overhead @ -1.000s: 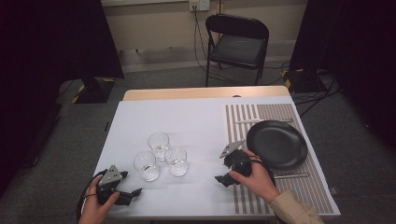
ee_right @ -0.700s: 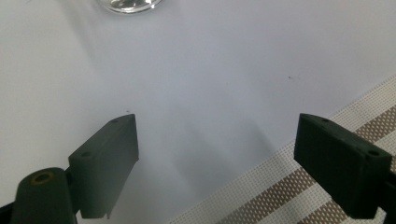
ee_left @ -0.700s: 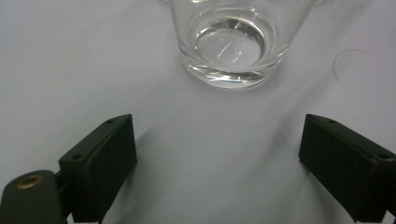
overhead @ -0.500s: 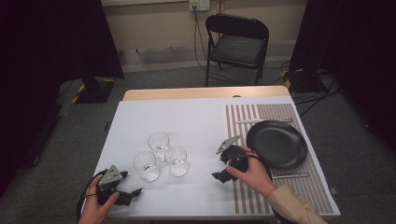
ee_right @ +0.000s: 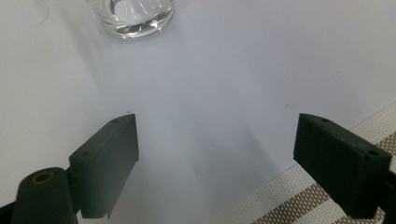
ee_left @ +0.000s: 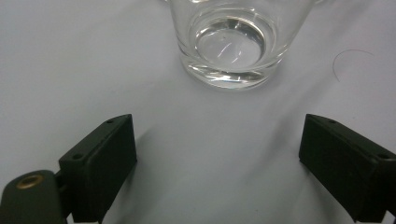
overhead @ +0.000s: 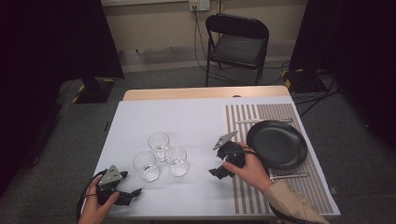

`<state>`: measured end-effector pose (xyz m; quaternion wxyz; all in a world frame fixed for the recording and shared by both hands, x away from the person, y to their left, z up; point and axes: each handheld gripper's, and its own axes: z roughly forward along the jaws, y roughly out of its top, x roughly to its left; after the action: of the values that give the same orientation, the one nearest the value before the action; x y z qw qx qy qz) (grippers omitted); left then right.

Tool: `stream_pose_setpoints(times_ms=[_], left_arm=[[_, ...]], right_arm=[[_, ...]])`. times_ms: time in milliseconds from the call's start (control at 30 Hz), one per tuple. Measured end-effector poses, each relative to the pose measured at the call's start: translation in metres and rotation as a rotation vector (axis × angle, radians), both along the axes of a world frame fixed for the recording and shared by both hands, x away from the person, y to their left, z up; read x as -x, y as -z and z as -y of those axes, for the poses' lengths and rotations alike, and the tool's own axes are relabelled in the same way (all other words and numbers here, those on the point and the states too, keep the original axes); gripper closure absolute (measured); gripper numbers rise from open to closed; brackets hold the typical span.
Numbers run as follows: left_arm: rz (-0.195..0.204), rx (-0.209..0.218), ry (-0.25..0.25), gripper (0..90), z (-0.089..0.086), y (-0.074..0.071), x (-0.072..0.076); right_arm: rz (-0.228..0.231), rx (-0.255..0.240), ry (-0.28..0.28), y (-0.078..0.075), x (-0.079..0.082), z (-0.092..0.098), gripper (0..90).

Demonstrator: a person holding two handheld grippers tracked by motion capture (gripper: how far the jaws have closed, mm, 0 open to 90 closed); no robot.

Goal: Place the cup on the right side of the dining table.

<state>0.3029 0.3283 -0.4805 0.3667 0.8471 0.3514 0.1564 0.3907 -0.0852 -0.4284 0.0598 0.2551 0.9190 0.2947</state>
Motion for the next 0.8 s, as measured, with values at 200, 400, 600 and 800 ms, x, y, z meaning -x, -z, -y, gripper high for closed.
stream_pose_setpoints(times_ms=[200, 400, 600, 800], left_arm=[[0.0, 0.0, 0.0, 10.2, 0.0, 0.0, 0.0], [-0.001, -0.003, -0.001, 10.2, 0.0, 0.0, 0.0], [-0.001, -0.005, 0.0, 10.2, 0.0, 0.0, 0.0], [-0.001, -0.005, 0.0, 10.2, 0.0, 0.0, 0.0]], right_arm=[[-0.002, 0.0, -0.011, -0.005, -0.003, -0.005, 13.5], [0.0, 0.001, -0.019, -0.01, -0.006, -0.01, 13.5], [-0.008, -0.008, -0.018, -0.014, -0.008, -0.013, 13.5], [-0.003, -0.021, -0.013, -0.017, -0.011, -0.016, 13.5]])
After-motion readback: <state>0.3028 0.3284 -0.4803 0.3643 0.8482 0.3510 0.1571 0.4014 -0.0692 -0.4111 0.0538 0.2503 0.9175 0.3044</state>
